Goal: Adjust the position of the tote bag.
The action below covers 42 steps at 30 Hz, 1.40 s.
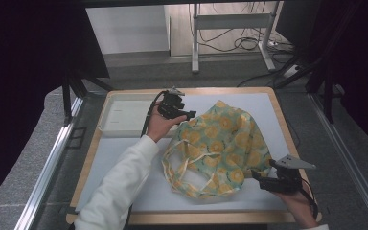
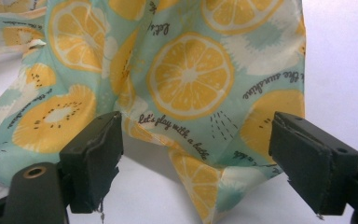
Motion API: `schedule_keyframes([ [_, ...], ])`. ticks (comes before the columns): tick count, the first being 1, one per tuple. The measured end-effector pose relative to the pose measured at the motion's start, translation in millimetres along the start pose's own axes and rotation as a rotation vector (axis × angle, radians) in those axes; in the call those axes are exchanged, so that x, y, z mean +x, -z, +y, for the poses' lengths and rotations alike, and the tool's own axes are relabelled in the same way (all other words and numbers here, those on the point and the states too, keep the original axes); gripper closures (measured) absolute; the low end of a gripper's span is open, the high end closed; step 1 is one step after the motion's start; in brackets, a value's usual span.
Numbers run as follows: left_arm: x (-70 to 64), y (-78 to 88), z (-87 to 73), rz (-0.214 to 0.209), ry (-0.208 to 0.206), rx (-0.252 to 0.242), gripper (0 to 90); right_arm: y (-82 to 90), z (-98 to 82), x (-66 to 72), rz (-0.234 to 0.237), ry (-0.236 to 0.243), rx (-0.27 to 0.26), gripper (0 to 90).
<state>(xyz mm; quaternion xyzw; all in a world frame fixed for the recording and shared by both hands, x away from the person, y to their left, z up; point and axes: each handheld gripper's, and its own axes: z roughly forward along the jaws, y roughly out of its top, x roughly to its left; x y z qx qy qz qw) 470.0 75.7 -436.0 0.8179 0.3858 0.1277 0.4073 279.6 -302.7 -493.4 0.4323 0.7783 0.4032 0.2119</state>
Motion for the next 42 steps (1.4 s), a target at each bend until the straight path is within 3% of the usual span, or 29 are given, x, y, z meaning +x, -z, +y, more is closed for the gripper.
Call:
schedule_keyframes([
  [7,-0.5,-16.1,8.9,0.008,-0.005,0.012,36.2,0.3,0.3,0.9,-0.004,0.007,-0.001,17.8],
  [21,-6.1,-37.1,6.6,0.001,-0.019,0.064,35.2,0.4,0.6,2.0,-0.017,0.026,0.001,17.7],
  [29,-22.7,-56.8,-0.5,-0.034,-0.047,0.101,34.9,-0.1,0.3,2.2,-0.019,0.033,0.004,17.7],
  [33,-25.5,-62.3,-2.6,-0.021,-0.066,0.113,34.4,0.1,0.2,2.0,-0.020,0.033,0.003,17.7],
  [36,-22.7,-57.6,0.6,-0.022,-0.053,0.052,35.0,0.4,0.2,2.2,-0.022,0.036,0.002,17.7],
  [39,-19.3,-53.2,4.9,-0.009,-0.065,0.045,35.0,0.3,0.1,1.9,-0.021,0.036,0.004,17.7],
  [42,-11.3,-49.3,14.0,0.012,-0.048,0.032,35.2,-0.6,0.0,2.3,-0.020,0.036,0.010,17.7],
])
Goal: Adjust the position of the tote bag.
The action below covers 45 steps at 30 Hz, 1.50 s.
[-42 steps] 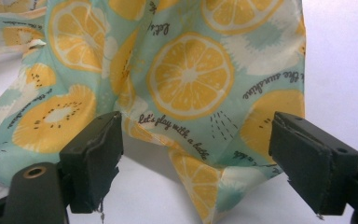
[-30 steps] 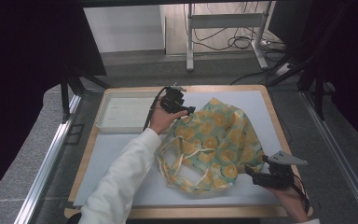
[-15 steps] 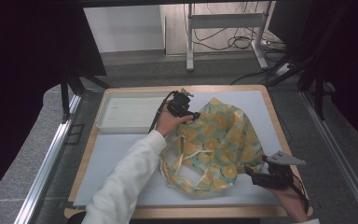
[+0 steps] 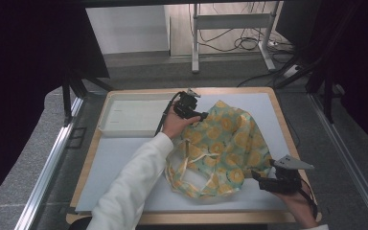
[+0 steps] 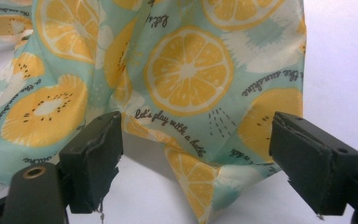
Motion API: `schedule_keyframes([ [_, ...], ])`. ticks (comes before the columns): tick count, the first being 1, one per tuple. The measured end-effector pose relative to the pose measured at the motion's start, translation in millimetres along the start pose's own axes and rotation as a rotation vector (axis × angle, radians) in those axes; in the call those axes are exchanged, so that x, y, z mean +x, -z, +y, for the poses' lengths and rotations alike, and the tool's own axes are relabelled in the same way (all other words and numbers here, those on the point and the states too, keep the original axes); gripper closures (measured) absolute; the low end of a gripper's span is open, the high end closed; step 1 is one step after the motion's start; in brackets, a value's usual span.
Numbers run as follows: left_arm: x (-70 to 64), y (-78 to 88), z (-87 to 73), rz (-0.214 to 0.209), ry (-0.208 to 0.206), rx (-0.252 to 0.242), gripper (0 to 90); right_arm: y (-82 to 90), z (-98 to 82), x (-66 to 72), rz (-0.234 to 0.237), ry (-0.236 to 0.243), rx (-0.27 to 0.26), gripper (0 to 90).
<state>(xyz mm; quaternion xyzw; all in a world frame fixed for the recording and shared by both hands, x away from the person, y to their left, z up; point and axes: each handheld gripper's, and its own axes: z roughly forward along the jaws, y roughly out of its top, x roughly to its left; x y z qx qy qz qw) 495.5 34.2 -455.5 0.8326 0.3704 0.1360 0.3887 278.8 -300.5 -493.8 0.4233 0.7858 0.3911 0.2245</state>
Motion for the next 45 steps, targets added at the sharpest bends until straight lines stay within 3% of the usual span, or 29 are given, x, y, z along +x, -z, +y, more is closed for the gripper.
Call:
schedule_keyframes([
  [3,3.1,-4.4,2.6,0.009,0.020,0.004,35.3,0.1,0.5,1.2,0.003,0.001,-0.002,17.7],
  [6,2.6,-18.8,0.1,-0.010,0.034,0.053,34.9,-0.1,0.2,1.5,0.004,0.000,0.002,17.7],
  [11,-5.2,-31.6,-6.4,-0.028,0.021,0.092,30.8,-0.7,-0.5,-0.3,0.003,-0.003,0.000,17.7],
  [12,-7.6,-37.6,-10.0,-0.026,0.015,0.124,29.4,-0.7,-0.6,-0.6,0.003,-0.003,0.003,17.7],
  [16,-12.1,-47.4,-14.0,-0.020,-0.006,0.171,25.0,-1.3,-0.6,0.4,0.004,0.001,0.002,17.7],
  [25,-9.7,-59.6,-16.8,-0.005,0.009,0.173,17.6,-1.5,-0.6,0.9,0.004,0.004,0.007,17.7],
  [28,-6.6,-63.9,-16.5,-0.026,0.024,0.158,14.4,-1.8,-0.9,0.1,0.003,0.002,0.008,17.7],
  [32,-8.9,-71.2,-18.6,-0.050,0.012,0.183,14.0,-2.4,-1.1,0.1,0.004,0.004,0.009,17.7],
  [36,-14.3,-73.5,-19.8,-0.051,-0.030,0.182,23.8,-2.1,-1.3,-1.0,0.001,0.003,0.009,17.7],
  [39,-18.9,-76.9,-20.6,-0.044,-0.069,0.210,29.5,-2.5,-1.3,-0.5,0.002,0.003,0.010,17.7],
  [41,-19.8,-76.9,-20.2,-0.043,-0.060,0.201,39.3,-2.7,-1.1,0.2,0.001,0.005,0.010,17.7],
  [45,-21.9,-74.4,-18.5,-0.052,-0.080,0.205,67.7,-2.8,-1.1,0.5,0.000,0.004,0.011,17.7],
])
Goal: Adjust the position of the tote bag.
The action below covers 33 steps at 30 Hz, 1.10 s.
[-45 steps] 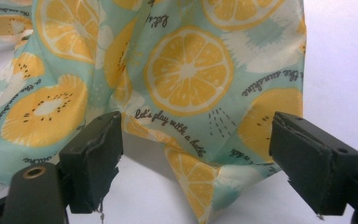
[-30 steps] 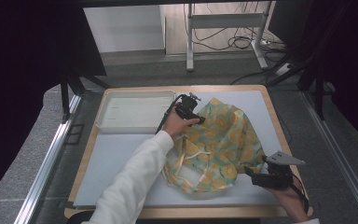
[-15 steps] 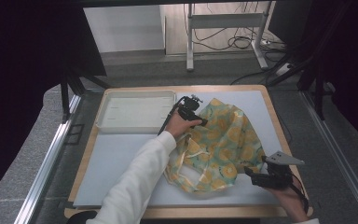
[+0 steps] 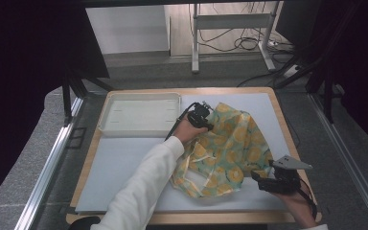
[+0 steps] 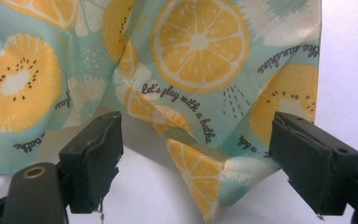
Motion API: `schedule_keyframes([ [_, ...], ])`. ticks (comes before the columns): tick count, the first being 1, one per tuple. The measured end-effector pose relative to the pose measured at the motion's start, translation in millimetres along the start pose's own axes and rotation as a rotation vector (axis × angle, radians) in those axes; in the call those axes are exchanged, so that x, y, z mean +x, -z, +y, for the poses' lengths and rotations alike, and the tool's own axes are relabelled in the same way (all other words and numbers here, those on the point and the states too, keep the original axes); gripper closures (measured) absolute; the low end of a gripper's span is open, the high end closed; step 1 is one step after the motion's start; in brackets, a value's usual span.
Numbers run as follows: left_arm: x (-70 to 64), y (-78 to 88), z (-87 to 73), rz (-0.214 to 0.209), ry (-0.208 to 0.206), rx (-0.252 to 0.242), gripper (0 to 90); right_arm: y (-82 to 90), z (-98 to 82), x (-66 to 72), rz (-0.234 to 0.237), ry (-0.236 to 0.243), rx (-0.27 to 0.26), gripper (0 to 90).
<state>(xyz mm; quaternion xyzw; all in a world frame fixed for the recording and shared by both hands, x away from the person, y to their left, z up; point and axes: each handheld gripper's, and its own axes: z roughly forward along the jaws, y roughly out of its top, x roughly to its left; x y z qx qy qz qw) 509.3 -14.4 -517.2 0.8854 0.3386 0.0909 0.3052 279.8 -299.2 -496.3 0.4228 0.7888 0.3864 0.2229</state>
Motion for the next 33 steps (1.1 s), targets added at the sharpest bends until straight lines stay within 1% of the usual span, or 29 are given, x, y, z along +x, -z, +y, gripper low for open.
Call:
schedule_keyframes([
  [3,-2.8,-0.3,0.7,-0.014,-0.011,-0.001,79.1,0.0,0.1,0.2,0.000,0.003,0.000,17.7],
  [5,-3.0,-0.1,0.8,-0.011,-0.013,0.001,84.2,0.3,0.1,0.1,-0.001,0.003,0.000,17.7],
  [7,-1.0,1.0,0.2,-0.016,-0.008,0.006,85.1,0.5,-0.1,-0.5,0.000,0.001,-0.001,17.7],
  [9,-0.1,1.5,-0.2,-0.015,-0.007,0.005,82.0,0.5,-0.2,-1.3,0.000,0.002,-0.001,17.7],
  [10,0.7,2.2,-0.8,-0.010,-0.007,0.005,82.0,0.5,-0.2,-1.3,0.000,0.002,-0.001,17.7],
  [11,3.4,3.8,-1.8,0.013,0.003,-0.003,69.0,0.3,-0.4,-1.5,0.000,0.001,0.001,17.7],
  [12,3.4,3.8,-1.8,0.013,0.003,-0.003,59.6,0.2,-0.4,-1.5,0.000,0.001,0.001,17.7],
  [13,4.6,4.1,-2.4,0.036,0.021,-0.018,59.6,0.2,-0.4,-1.5,0.000,0.001,0.001,17.7],
  [14,7.6,3.9,-3.8,0.083,0.029,-0.007,41.1,0.1,-0.3,-1.5,0.000,0.000,0.001,17.7],
  [15,7.6,3.9,-3.8,0.083,0.029,-0.007,35.7,0.1,-0.3,-1.5,0.000,0.000,0.001,17.7],
  [16,11.1,2.2,-6.6,0.078,0.040,0.010,30.9,-0.2,-0.2,-1.0,0.000,0.000,0.001,17.7],
  [17,11.1,2.2,-6.6,0.078,0.040,0.010,29.1,-0.3,-0.1,-0.8,0.000,0.002,0.002,17.7],
  [19,13.4,2.5,-8.5,0.065,0.060,0.010,28.0,-0.4,-0.1,-0.5,-0.001,0.003,0.002,17.7],
  [20,14.5,2.2,-9.4,0.065,0.062,0.010,26.1,-0.7,-0.2,-0.2,-0.001,0.004,0.002,17.7],
  [21,15.5,1.7,-10.1,0.054,0.066,0.010,22.6,-0.8,-0.2,-0.2,-0.001,0.004,0.006,17.7],
  [22,16.5,1.4,-11.4,0.035,0.062,0.009,21.1,-0.9,-0.2,-0.2,-0.001,0.004,0.006,17.7],
  [23,16.5,1.4,-11.4,0.035,0.062,0.009,20.8,-0.9,-0.3,-0.3,-0.002,0.004,0.006,17.7],
  [24,15.3,1.8,-12.0,0.029,0.050,0.003,21.5,-1.0,-0.3,-0.4,-0.002,0.004,0.006,17.7],
  [26,14.7,2.4,-12.0,0.027,0.042,0.002,26.6,-1.2,-0.4,-0.6,-0.001,0.003,0.007,17.7],
  [27,12.7,3.4,-11.9,0.020,0.028,-0.004,26.6,-1.5,-0.5,-0.7,-0.001,0.003,0.008,17.7],
  [28,9.8,3.8,-11.6,0.012,0.012,-0.013,37.0,-2.0,-0.5,-0.7,0.000,0.003,0.012,17.7],
  [29,9.8,3.8,-11.6,0.012,0.012,-0.013,41.1,-2.0,-0.5,-0.7,0.000,0.003,0.012,17.7],
  [30,7.0,3.8,-10.8,0.011,0.004,-0.014,43.3,-2.0,-0.6,-0.5,-0.001,0.006,0.012,17.7],
  [31,7.0,3.8,-10.8,0.011,0.004,-0.014,45.7,-1.9,-0.5,-0.4,-0.001,0.006,0.012,17.7],
  [32,7.0,4.0,-10.3,0.006,0.008,-0.010,47.8,-1.8,-0.4,-0.4,-0.001,0.005,0.011,17.7],
  [33,7.2,4.3,-10.1,0.007,0.013,-0.012,52.2,-1.6,-0.3,-0.3,-0.002,0.005,0.010,17.7],
])
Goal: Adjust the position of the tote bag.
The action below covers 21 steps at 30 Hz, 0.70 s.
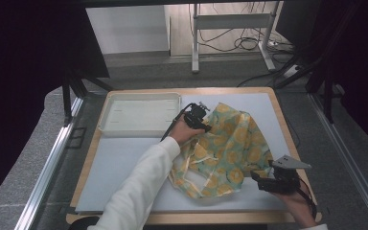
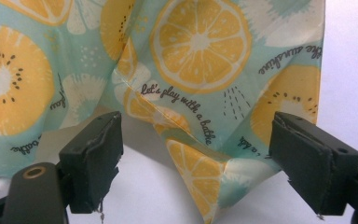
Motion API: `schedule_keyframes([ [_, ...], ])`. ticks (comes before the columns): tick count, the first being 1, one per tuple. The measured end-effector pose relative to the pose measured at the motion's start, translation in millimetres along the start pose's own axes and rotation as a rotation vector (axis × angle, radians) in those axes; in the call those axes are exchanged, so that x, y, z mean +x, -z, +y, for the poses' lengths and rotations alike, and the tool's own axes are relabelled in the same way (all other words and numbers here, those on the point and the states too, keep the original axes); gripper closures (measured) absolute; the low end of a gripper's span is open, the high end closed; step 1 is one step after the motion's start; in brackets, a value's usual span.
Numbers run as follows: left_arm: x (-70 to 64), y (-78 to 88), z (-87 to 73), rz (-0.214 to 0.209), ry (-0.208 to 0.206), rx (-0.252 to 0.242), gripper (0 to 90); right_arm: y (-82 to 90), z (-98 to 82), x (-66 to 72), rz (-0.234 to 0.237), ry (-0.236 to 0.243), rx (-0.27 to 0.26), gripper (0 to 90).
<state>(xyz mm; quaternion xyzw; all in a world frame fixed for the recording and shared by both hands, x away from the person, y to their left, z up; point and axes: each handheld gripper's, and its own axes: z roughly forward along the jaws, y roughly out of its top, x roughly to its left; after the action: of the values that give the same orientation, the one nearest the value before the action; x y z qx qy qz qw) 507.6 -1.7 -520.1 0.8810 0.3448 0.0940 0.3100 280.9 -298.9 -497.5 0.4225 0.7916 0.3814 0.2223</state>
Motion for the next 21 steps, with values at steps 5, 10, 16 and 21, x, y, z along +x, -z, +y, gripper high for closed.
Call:
schedule_keyframes([
  [5,-0.5,1.2,-0.4,0.003,-0.006,-0.008,71.9,0.0,0.0,0.0,0.001,0.000,0.000,17.7],
  [10,-9.7,0.4,1.1,0.018,-0.048,0.000,83.0,-0.1,0.0,-0.2,0.002,-0.001,0.000,17.7],
  [16,-9.6,2.1,1.4,0.016,-0.044,-0.002,88.6,0.5,0.1,-0.3,0.000,-0.001,-0.002,17.7],
  [21,-7.5,14.7,0.5,-0.002,-0.018,-0.057,89.1,1.0,-0.3,-1.8,-0.002,-0.006,-0.002,17.7],
])
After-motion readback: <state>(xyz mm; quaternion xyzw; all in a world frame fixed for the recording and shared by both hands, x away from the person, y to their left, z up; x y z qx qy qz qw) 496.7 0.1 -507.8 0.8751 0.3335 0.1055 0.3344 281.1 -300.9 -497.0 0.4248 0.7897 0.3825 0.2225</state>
